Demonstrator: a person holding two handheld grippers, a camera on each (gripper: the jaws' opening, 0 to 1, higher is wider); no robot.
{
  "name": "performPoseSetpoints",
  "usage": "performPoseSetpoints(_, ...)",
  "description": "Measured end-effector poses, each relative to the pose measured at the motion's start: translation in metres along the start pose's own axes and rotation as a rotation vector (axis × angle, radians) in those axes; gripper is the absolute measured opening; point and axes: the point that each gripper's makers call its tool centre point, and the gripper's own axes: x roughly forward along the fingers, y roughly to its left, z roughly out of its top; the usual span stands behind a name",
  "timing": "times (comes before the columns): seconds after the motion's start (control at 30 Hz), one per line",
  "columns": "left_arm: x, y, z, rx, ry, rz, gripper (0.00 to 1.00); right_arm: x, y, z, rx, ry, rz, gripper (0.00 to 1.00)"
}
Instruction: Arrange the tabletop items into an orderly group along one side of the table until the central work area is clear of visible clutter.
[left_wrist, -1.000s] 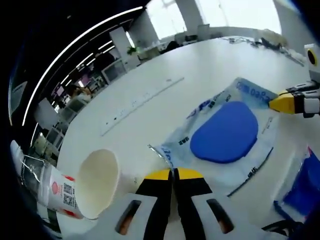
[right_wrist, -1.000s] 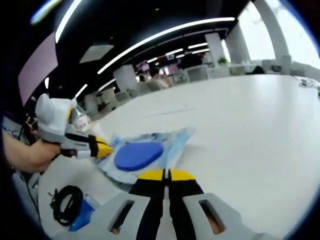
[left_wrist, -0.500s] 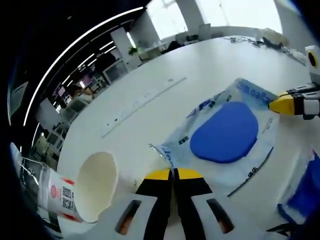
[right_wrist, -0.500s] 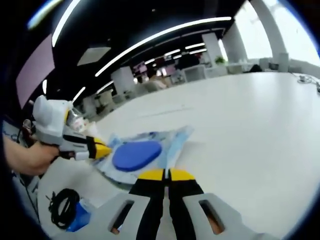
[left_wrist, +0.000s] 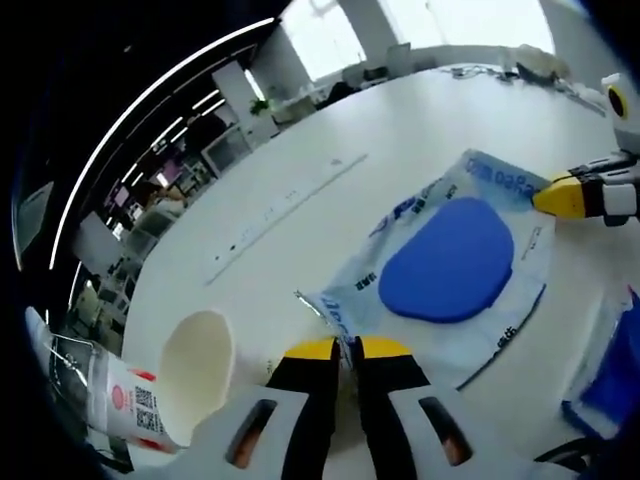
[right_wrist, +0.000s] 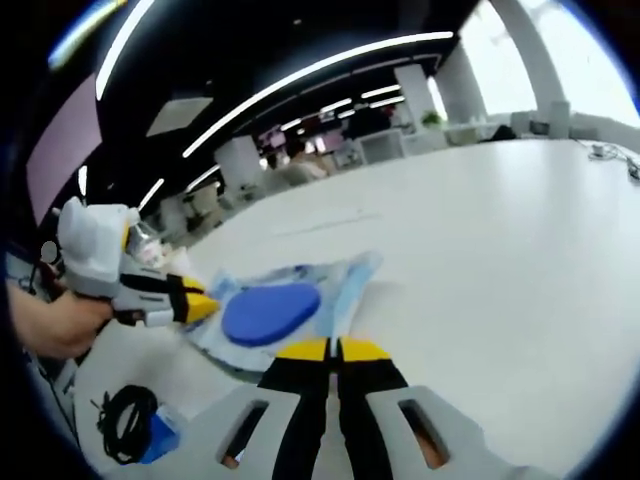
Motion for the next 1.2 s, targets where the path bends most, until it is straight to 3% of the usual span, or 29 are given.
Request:
performPoseSetpoints(0.33,-0.013,0.000,0.003,0.001,-0.005,0.016,0.12,0.000,0.000,0.001,0.014,-0.004,-0.006,0.00)
performPoseSetpoints(0.47,-0.022,0.001,0.007,-0.035,-0.024,0.026,0.12,-0.001,0.000,0.001,0.016,-0.006,-0.009,0.00)
performPoseSetpoints(0.73,-0.039,-0.015,0.014,0.010,-0.046,0.025,0.13,-0.001,0.001,0.001,0.018,-0.006,-0.007,0.00)
performPoseSetpoints(0.87,-0.037,-0.023,0.014,-0.009,-0.050,-0.004,0.14,0.000,0.003,0.000,0.017,-0.004,-0.003,0.00)
performPoseSetpoints(0.97,-0.030,-0.022,0.009,-0.007,-0.024,-0.006,0.20,0.000,0.003,0.000,0.019,-0.003,0.000,0.00)
performPoseSetpoints(1.07,-0.023,-0.024,-0.004,-0.085,0.043,-0.022,0.37,-0.001,0.003,0.000,0.031,-0.004,0.003,0.00)
performPoseSetpoints(1.1,-0.021,-0.021,-0.001,-0.082,0.020,-0.020,0.37,-0.001,0.003,0.000,0.036,-0.005,0.002,0.00)
performPoseSetpoints(1.2,-0.020,-0.021,-0.001,-0.084,0.024,-0.026,0.37,-0.001,0.003,0.000,0.036,-0.007,0.000,0.00)
